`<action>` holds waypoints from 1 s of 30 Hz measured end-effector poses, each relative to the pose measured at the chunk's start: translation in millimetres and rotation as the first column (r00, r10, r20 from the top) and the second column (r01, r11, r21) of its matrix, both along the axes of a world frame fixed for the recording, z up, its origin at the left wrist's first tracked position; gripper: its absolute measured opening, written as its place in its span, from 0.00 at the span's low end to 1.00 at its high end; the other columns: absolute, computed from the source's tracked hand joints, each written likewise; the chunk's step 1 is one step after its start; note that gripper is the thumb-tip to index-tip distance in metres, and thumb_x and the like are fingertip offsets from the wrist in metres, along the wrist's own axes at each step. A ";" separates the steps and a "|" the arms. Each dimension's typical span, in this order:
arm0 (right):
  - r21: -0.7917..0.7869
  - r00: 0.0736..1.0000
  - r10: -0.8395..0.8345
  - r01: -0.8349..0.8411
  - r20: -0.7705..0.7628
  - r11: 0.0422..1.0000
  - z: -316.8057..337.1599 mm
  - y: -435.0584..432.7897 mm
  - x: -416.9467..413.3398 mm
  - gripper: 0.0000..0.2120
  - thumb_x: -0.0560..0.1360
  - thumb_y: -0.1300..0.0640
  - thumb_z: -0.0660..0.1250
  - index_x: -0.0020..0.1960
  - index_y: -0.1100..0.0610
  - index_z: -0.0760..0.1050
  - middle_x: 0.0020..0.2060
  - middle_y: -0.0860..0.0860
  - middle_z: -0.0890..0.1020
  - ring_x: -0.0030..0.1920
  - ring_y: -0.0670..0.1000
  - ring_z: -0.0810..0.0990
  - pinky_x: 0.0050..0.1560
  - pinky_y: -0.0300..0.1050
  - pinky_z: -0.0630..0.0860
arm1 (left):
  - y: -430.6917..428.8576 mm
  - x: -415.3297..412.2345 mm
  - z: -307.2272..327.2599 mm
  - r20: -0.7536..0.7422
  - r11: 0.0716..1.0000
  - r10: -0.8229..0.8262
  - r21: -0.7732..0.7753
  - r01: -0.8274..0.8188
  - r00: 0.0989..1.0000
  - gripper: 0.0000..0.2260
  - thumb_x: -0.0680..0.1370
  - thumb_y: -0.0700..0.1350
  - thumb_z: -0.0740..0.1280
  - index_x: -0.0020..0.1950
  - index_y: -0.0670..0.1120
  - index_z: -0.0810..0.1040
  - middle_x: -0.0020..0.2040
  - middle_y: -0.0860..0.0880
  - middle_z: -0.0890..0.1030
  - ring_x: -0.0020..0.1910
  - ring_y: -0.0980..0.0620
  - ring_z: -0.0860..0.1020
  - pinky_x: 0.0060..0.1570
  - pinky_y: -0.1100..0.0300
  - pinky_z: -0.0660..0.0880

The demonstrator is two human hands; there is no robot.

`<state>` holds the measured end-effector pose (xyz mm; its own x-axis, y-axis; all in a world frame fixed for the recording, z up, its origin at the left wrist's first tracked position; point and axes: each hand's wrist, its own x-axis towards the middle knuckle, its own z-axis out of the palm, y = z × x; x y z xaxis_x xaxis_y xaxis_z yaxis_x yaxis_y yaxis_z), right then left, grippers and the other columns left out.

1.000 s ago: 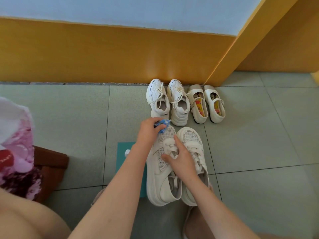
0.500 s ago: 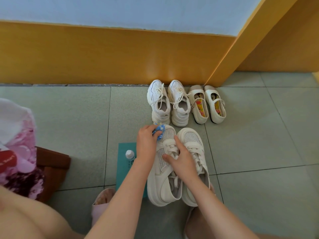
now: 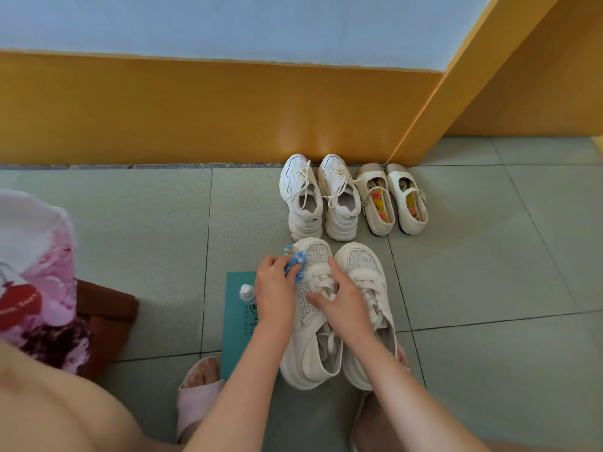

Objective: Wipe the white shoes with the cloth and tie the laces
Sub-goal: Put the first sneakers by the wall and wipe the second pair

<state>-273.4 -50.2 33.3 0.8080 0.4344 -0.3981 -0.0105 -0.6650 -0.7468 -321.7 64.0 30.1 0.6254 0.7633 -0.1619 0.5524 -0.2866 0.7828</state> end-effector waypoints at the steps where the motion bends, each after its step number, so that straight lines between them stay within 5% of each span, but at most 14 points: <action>1: 0.000 1.000 0.000 0.000 0.000 1.000 -0.1 -0.3 0.0 0.41 0.69 0.53 0.74 0.76 0.46 0.57 0.71 0.49 0.68 0.70 0.47 0.66 0.69 0.45 0.64 | -1.7 -1.9 0.3 -0.003 1.000 0.006 -0.006 -0.006 1.000 0.11 0.77 0.42 0.67 0.57 0.40 0.80 0.50 0.44 0.76 0.45 0.52 0.72 0.44 0.67 0.63; 13: -0.018 0.999 0.029 -0.028 0.029 0.999 -0.1 -2.3 0.0 0.40 0.70 0.53 0.74 0.76 0.47 0.57 0.70 0.49 0.69 0.69 0.47 0.67 0.67 0.43 0.64 | -6.9 -13.0 1.3 -0.031 0.999 0.020 -0.039 -0.021 0.999 0.11 0.78 0.40 0.63 0.59 0.39 0.79 0.53 0.42 0.76 0.47 0.53 0.73 0.43 0.69 0.64; 18: -0.015 0.999 0.036 -0.036 0.028 0.999 -0.4 -3.1 0.8 0.40 0.70 0.53 0.74 0.76 0.47 0.57 0.71 0.48 0.68 0.70 0.46 0.66 0.68 0.42 0.63 | -12.3 -21.3 -0.6 -0.046 0.999 0.027 -0.035 -0.029 0.999 0.11 0.78 0.40 0.64 0.59 0.41 0.79 0.53 0.43 0.77 0.50 0.48 0.76 0.50 0.58 0.73; 30: -0.009 1.000 0.031 -0.031 0.000 0.999 -1.8 -2.9 1.5 0.39 0.70 0.53 0.73 0.76 0.46 0.57 0.71 0.48 0.68 0.70 0.47 0.66 0.69 0.44 0.64 | -26.5 -33.8 1.0 -0.084 0.992 0.096 -0.078 -0.103 0.992 0.12 0.79 0.41 0.62 0.61 0.41 0.77 0.56 0.43 0.77 0.52 0.48 0.76 0.52 0.59 0.71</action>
